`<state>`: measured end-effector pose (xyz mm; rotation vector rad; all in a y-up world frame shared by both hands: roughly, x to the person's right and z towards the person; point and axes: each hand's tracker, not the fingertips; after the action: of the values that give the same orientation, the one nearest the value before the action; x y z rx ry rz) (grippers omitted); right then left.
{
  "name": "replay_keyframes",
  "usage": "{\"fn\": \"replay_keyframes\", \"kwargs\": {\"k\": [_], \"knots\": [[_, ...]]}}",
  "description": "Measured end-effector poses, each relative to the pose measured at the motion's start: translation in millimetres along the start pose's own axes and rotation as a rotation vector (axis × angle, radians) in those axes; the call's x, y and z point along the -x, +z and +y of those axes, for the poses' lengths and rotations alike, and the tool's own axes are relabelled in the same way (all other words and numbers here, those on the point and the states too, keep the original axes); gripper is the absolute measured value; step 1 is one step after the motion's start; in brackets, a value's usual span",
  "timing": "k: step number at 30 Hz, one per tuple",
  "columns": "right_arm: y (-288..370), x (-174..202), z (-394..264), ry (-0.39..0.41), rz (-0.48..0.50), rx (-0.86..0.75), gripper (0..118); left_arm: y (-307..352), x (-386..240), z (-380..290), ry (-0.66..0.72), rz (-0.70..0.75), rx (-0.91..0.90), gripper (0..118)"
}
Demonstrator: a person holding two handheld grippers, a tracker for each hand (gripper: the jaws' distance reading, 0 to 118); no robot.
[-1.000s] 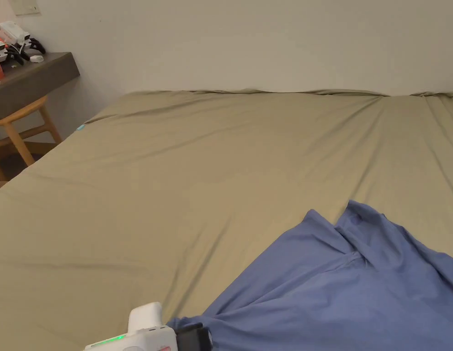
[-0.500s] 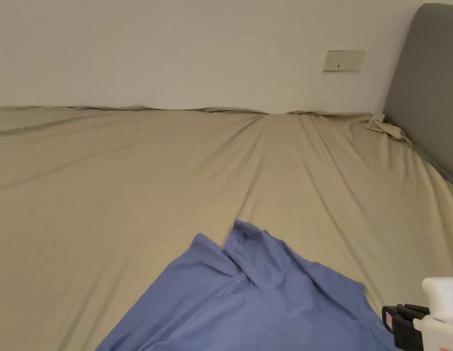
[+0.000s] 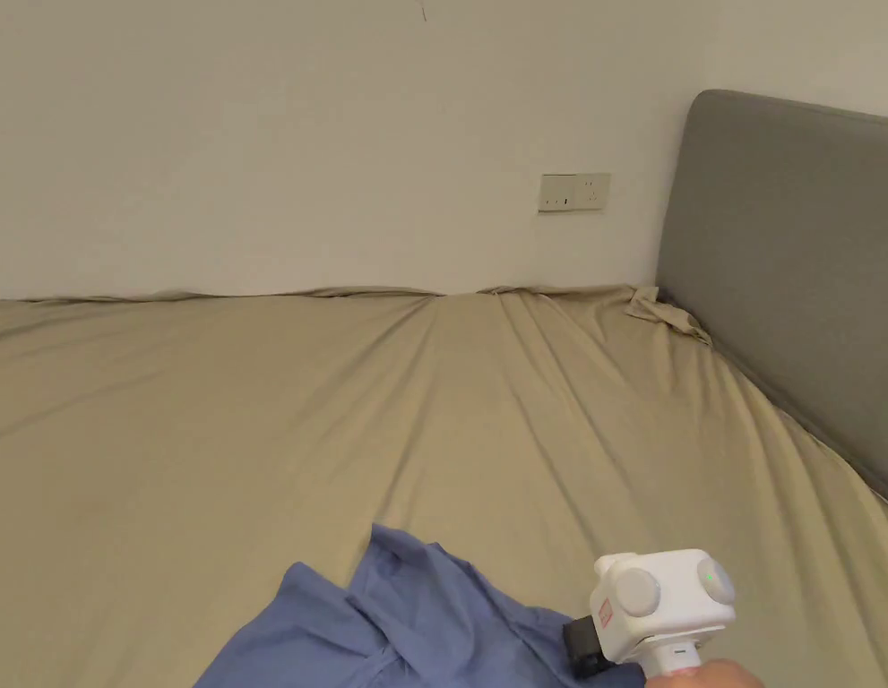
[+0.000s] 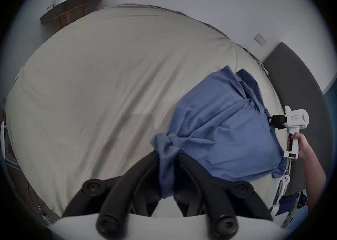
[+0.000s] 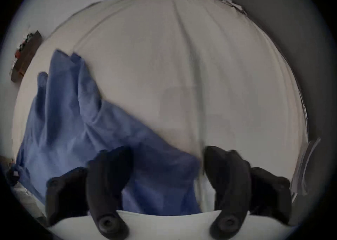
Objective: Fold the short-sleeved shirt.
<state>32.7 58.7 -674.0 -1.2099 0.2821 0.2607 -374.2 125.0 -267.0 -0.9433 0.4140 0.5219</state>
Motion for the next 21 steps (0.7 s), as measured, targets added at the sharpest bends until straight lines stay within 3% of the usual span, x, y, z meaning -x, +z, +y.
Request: {"fn": "replay_keyframes", "kwargs": {"k": [1,2,3,4,5,6,9,12,15,19,21], "knots": [[6.4,4.1,-6.1,-0.006,-0.006,-0.027,87,-1.3,2.0,0.2,0.003,0.003,0.006,8],[24.4,5.8,-13.9,-0.032,-0.049,-0.101,78,-2.2,3.9,0.4,0.009,0.004,0.011,8],[30.8,8.4,-18.0,-0.022,-0.022,-0.080,49,-6.0,7.5,1.4,0.014,0.007,0.014,8],[37.5,10.8,-23.7,0.003,-0.030,-0.089,29,-7.3,9.5,1.8,0.018,0.011,0.015,8],[46.7,13.1,-30.5,0.056,-0.110,-0.129,10,-8.2,10.7,2.2,0.021,0.012,0.017,8],[37.0,9.3,-26.6,0.103,-0.165,-0.138,9,-8.9,11.1,2.5,0.023,0.012,0.019,8],[63.3,-13.7,-34.5,-0.017,0.025,-0.179,9,-9.5,6.2,1.4,0.025,0.013,0.025,8],[77.3,-27.7,-39.2,0.002,0.022,-0.272,9,-4.7,-2.2,-1.2,0.007,0.018,0.019,8],[127.3,-34.2,-59.4,-0.028,0.053,-0.424,9,4.8,-5.7,4.6,0.010,0.001,0.012,8],[203.8,-46.9,-74.8,-0.080,0.135,-0.628,8,27.8,-9.1,25.3,0.079,-0.121,-0.061,8],[236.4,-52.9,-67.4,-0.056,0.116,-0.694,8,40.2,-15.1,52.2,0.108,-0.208,-0.097,8]]}}
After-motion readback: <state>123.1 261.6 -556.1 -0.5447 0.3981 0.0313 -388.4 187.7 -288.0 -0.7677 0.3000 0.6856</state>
